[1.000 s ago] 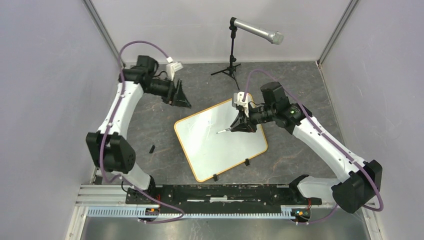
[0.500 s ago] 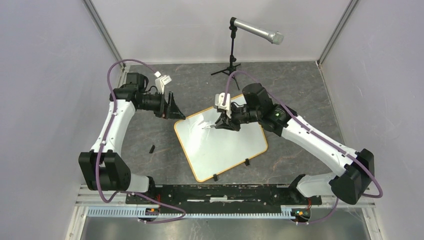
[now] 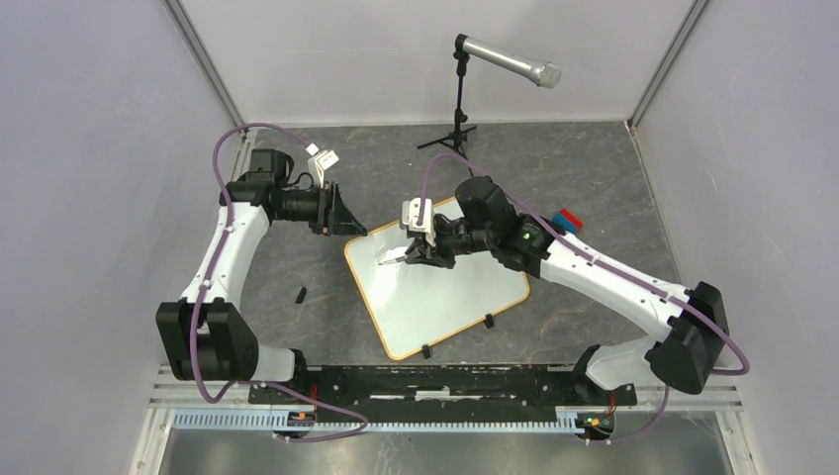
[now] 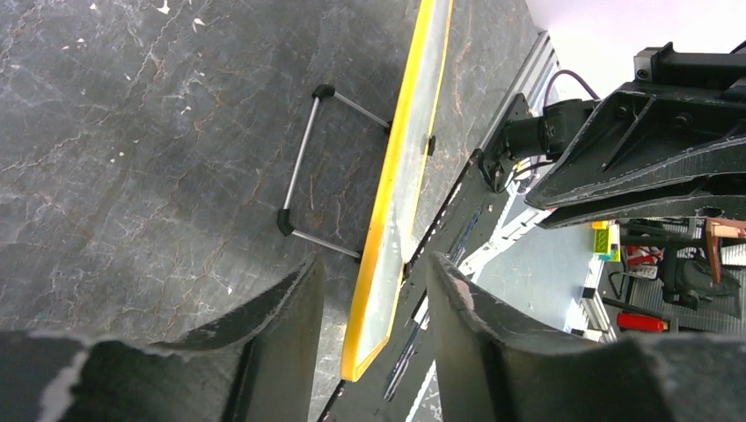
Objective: Write a sentence on the whiteboard
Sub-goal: Hold the whiteboard on the whiteboard stand.
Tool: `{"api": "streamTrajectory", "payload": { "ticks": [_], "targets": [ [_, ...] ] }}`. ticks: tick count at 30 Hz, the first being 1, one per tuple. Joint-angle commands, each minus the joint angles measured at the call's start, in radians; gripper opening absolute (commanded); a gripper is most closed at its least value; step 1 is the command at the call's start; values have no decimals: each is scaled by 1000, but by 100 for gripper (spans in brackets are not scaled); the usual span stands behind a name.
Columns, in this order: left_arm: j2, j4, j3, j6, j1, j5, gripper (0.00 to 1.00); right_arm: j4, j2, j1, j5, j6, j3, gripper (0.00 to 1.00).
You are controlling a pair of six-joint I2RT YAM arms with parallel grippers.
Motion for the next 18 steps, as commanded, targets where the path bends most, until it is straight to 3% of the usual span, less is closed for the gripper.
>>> {"api": "streamTrajectory", "payload": {
  "ticks": [1, 7, 18],
  "targets": [
    [-13, -7, 5, 8, 4, 55, 48, 68, -18, 13, -16, 8, 6, 0],
    [46, -97, 59, 100, 4, 41, 33, 52, -32, 15, -70, 13, -4, 0],
    [103, -104, 111, 121, -16, 19, 3, 46, -62, 15, -70, 3, -55, 0]
  ]
}}
